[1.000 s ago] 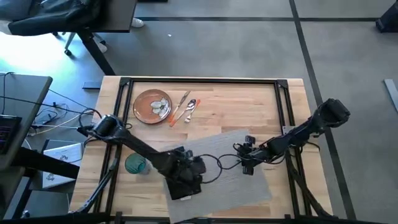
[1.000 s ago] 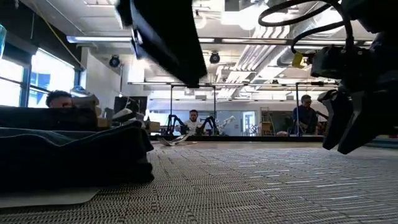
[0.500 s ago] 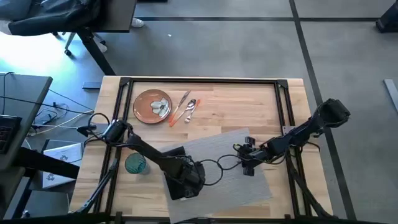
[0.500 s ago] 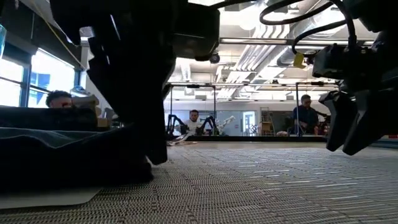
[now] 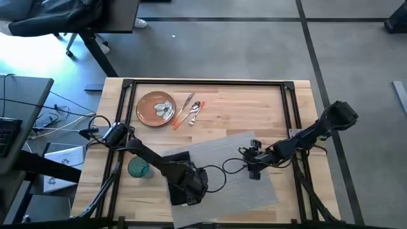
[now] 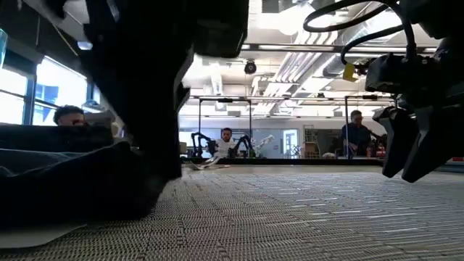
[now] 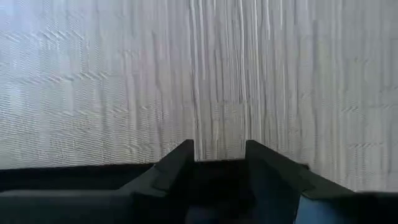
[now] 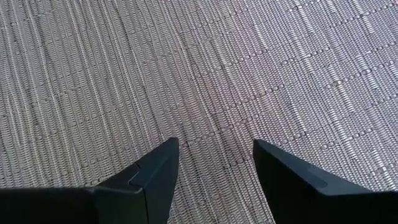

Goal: Set table place
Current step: Adjust the black napkin

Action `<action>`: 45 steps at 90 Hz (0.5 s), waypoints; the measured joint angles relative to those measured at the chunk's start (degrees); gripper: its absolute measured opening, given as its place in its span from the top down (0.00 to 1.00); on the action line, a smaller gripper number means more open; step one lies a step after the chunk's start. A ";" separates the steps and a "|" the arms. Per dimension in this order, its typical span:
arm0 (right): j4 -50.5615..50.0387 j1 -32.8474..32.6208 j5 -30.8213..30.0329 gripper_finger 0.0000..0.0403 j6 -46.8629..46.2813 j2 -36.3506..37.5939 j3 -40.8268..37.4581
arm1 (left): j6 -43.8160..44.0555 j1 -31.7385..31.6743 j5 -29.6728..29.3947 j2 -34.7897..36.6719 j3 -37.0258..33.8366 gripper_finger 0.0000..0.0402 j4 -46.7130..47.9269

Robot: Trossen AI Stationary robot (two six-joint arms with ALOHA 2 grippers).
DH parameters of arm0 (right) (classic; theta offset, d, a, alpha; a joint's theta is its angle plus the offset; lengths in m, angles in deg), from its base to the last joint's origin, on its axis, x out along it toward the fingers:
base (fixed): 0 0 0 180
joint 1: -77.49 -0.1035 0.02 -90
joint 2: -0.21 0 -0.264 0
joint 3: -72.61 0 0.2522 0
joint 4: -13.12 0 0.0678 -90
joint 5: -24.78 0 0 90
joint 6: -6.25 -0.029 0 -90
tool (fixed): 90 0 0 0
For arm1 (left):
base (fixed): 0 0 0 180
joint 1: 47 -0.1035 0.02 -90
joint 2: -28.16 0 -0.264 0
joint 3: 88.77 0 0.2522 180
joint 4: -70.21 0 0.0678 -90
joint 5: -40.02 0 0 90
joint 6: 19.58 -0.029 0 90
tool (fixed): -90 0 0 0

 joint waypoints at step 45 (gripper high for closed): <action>1.58 0.00 5.65 0.52 3.03 1.25 0.09 | 14.06 8.42 -6.86 9.82 -5.51 0.67 12.66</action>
